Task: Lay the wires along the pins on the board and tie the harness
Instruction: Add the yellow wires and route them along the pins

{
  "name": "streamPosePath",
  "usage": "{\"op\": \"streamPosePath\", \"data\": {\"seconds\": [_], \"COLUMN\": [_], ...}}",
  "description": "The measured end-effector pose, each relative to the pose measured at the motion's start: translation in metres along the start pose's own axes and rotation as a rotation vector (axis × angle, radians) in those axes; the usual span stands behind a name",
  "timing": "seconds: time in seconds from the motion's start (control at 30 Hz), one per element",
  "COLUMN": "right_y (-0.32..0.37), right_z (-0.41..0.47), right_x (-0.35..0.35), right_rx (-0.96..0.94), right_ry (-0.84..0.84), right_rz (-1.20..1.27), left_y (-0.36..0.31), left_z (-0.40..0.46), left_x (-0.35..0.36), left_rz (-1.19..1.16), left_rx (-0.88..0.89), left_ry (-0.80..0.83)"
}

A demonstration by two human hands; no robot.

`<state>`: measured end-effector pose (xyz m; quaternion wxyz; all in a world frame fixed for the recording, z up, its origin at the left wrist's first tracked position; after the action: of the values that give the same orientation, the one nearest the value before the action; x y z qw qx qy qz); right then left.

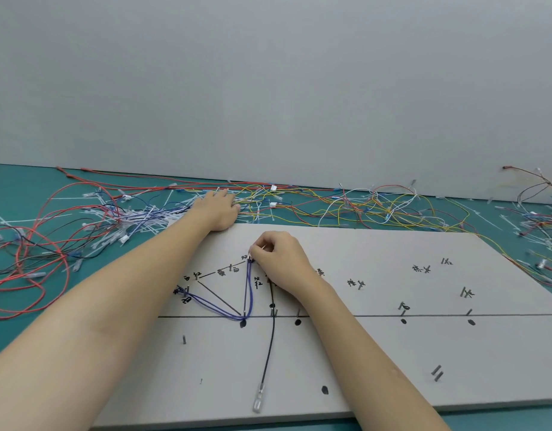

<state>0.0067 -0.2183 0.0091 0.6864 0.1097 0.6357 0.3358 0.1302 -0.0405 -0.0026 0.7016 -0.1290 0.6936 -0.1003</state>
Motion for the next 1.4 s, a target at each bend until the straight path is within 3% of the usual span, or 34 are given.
{"op": "streamPosePath", "data": {"seconds": [0.33,0.53,0.7,1.07,1.4], "right_y": [-0.001,0.0,-0.001,-0.002,-0.001], "right_z": [0.001,0.001,0.001,0.002,0.002], "right_x": [0.001,0.001,0.001,0.002,0.001], "right_rx": [0.003,-0.001,0.0,-0.007,-0.005], "right_ry": [0.001,0.002,0.0,0.003,0.008], "right_rz": [0.004,0.0,0.007,0.005,0.001], "left_y": [0.002,-0.014,-0.01,0.004,0.0], "left_z": [0.002,-0.004,0.003,0.005,-0.002], "left_x": [0.003,-0.007,0.0,0.007,-0.002], "left_rz": [0.011,0.074,-0.097,-0.048,-0.014], "left_rx": [-0.037,0.141,0.102,-0.065,-0.048], "left_ry": [0.024,-0.268,-0.15,-0.01,-0.112]}}
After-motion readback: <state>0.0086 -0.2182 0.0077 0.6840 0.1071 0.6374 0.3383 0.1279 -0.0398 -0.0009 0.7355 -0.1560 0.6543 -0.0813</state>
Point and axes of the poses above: each hand's wrist, its own z-axis towards the middle knuckle, its own x-axis out of the palm, y = z × x, the point moved 4 cm from there along z, towards the middle knuckle, and after that the axes turned 13 degrees about -z, right-handed, at the moved point
